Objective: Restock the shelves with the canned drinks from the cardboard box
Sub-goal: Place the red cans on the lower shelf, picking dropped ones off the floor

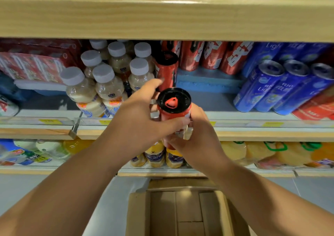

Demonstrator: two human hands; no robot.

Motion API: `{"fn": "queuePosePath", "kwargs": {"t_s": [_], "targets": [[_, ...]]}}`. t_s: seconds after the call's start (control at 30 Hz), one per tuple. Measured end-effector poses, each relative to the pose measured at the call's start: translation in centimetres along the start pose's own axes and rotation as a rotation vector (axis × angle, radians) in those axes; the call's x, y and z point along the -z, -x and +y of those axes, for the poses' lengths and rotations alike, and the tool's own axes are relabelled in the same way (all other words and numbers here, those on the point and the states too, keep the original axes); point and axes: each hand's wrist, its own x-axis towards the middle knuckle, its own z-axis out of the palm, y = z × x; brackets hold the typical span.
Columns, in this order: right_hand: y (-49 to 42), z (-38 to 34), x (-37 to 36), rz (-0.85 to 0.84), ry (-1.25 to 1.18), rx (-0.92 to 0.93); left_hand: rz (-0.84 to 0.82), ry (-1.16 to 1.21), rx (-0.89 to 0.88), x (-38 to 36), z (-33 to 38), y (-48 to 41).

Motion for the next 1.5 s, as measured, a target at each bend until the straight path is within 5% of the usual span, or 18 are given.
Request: {"fn": "queuePosePath", "kwargs": {"t_s": [0.43, 0.97, 1.33, 1.5], "targets": [[-7.9, 1.8, 1.9, 0.226, -0.038, -0.145, 0.008, -0.135, 0.105, 0.8, -3.9, 1.5], [-11.8, 4.7, 0.4, 0.327, 0.313, -0.319, -0.003, -0.119, 0.092, 0.7, -5.3, 0.9], [-10.6, 4.2, 0.1, 0.259, 0.281, -0.37, 0.005, -0.114, 0.105, -0.9, -3.6, 0.6], [-4.3, 3.3, 1.5, 0.332, 0.066, -0.273, -0.029, -0.186, 0.11, -2.7, -2.2, 0.6]]}}
